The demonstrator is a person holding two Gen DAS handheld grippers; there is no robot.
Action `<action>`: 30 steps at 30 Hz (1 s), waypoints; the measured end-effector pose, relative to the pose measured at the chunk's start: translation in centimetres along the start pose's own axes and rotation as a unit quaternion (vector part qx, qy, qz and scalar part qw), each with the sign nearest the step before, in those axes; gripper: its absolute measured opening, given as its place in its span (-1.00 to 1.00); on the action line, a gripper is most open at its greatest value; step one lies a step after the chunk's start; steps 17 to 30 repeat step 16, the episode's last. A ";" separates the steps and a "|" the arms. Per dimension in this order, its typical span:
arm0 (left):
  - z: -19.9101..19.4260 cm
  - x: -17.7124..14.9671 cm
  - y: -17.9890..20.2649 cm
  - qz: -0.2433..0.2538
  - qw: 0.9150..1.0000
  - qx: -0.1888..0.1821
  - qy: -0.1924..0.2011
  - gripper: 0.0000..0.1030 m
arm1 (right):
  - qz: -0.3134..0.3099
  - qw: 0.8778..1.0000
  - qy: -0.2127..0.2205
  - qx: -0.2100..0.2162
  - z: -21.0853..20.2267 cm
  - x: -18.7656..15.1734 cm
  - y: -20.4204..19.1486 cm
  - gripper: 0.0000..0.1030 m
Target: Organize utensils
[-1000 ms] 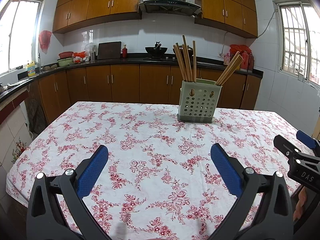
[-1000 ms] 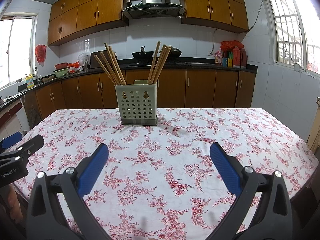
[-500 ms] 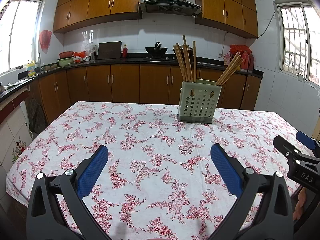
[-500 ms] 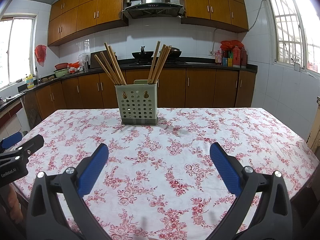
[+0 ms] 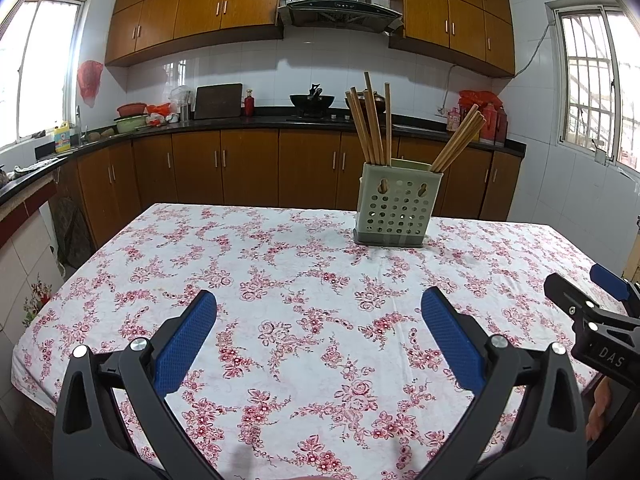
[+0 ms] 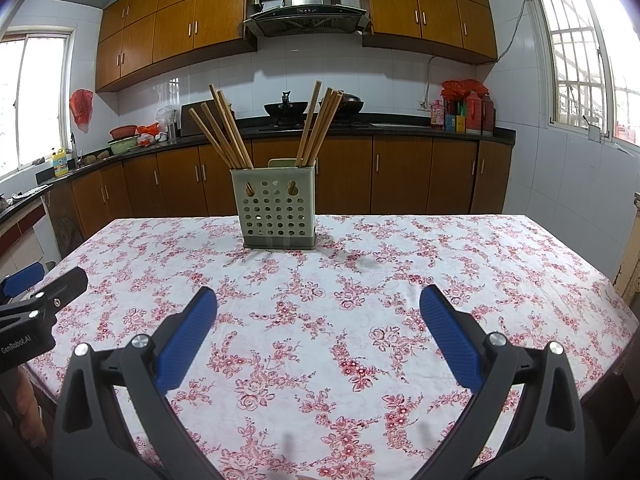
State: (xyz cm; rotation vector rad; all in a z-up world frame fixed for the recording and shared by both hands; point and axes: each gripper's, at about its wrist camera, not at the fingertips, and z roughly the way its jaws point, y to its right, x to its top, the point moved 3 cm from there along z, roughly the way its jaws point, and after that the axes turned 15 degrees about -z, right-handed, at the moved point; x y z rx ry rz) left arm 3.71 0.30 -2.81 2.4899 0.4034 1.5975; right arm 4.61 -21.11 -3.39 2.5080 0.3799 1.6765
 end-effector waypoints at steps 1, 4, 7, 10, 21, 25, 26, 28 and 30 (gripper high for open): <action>0.0 0.0 0.0 0.000 1.000 0.000 0.000 0.97 | 0.000 1.000 0.000 0.000 0.0 0.0 0.0 0.92; 0.0 0.0 0.0 0.001 1.000 -0.001 0.002 0.97 | 0.000 1.000 0.000 0.000 0.0 0.0 0.0 0.92; -0.1 0.0 0.1 0.003 1.000 -0.002 0.003 0.97 | 0.001 1.000 0.000 0.000 0.0 0.0 0.0 0.92; -0.1 0.0 0.1 0.002 1.000 -0.001 0.003 0.97 | 0.001 1.000 0.000 0.000 0.0 0.0 0.0 0.92; 0.0 0.2 -0.3 -0.001 1.000 -0.001 -0.002 0.97 | 0.001 1.000 0.000 0.000 0.0 0.0 -0.2 0.92; 0.0 0.2 -0.3 -0.001 1.000 -0.001 -0.002 0.97 | 0.001 1.000 0.000 0.000 0.0 0.0 -0.2 0.92; 0.0 0.2 -0.3 -0.001 1.000 -0.001 -0.002 0.97 | 0.001 1.000 0.000 0.000 0.0 0.0 -0.2 0.92; 0.0 0.2 -0.3 -0.001 1.000 -0.001 -0.002 0.97 | 0.001 1.000 0.000 0.000 0.0 0.0 -0.2 0.92; 0.0 0.2 -0.3 -0.001 1.000 -0.001 -0.002 0.97 | 0.001 1.000 0.000 0.000 0.0 0.0 -0.2 0.92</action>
